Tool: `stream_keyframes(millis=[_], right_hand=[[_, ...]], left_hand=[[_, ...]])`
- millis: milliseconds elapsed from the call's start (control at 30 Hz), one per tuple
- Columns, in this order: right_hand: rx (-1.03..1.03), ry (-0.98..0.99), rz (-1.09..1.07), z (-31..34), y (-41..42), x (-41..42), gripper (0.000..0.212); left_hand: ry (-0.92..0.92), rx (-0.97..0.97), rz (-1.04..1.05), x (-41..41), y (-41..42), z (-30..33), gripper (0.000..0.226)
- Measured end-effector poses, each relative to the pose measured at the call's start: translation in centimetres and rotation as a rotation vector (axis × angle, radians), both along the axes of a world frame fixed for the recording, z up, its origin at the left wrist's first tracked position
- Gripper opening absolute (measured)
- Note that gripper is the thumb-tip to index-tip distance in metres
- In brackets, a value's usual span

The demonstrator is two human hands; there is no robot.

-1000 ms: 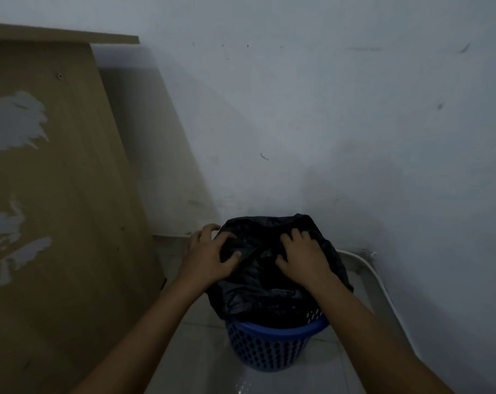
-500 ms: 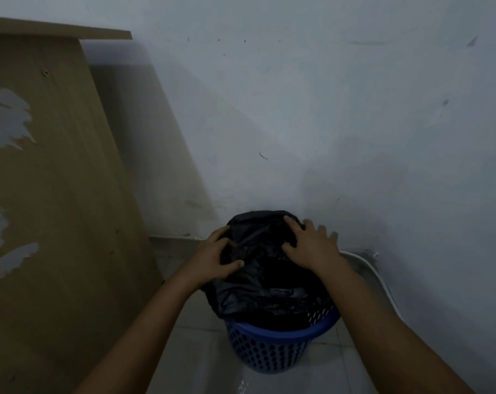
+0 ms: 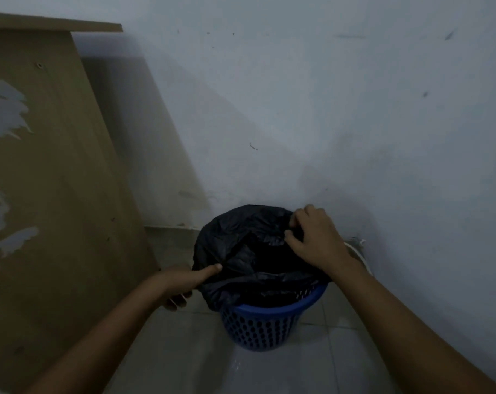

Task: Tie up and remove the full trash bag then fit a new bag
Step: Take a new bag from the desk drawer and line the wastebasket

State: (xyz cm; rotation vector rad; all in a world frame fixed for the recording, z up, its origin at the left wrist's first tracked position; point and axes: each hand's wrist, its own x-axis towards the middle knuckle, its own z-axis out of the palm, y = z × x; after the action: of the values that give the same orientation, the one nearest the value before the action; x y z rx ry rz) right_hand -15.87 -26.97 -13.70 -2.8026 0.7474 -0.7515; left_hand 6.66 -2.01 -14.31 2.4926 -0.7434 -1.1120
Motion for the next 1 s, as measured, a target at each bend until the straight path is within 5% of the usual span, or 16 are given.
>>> stream_keyframes(millis=[133,233,333,467,667,767,900,1000], right_hand=[[0.382,0.289,0.227,3.0,3.9,-1.4,0.048],[0.429,0.418,0.271,3.7,5.3,-2.2,0.047],[0.369,0.411,0.305,3.7,6.1,-2.7,0.03],[0.302,0.355,0.364,3.7,6.9,-3.0,0.011],[0.173,0.432,0.389,3.6,8.1,-3.6,0.022],[0.146,0.475,0.384,3.9,8.6,-4.3,0.02],[0.181,0.569,0.331,4.6,9.1,-4.6,0.018],[0.275,0.657,0.288,4.8,9.5,-4.5,0.029]], left_hand=[[0.214,-0.087,0.094,-0.7,-0.2,0.0,0.045],[0.175,-0.297,0.276,-1.0,-1.2,0.1,0.035],[0.212,-0.524,0.504,-1.3,-1.7,1.0,0.065],[0.252,-0.478,0.509,-2.4,-0.9,2.2,0.11],[0.383,-0.193,0.24,-1.2,2.2,2.9,0.053],[0.479,-0.251,0.191,-1.3,2.9,1.7,0.039],[0.267,-0.388,0.295,-3.6,2.9,-0.6,0.067],[-0.128,-0.455,0.273,-6.3,3.5,-2.5,0.085]])
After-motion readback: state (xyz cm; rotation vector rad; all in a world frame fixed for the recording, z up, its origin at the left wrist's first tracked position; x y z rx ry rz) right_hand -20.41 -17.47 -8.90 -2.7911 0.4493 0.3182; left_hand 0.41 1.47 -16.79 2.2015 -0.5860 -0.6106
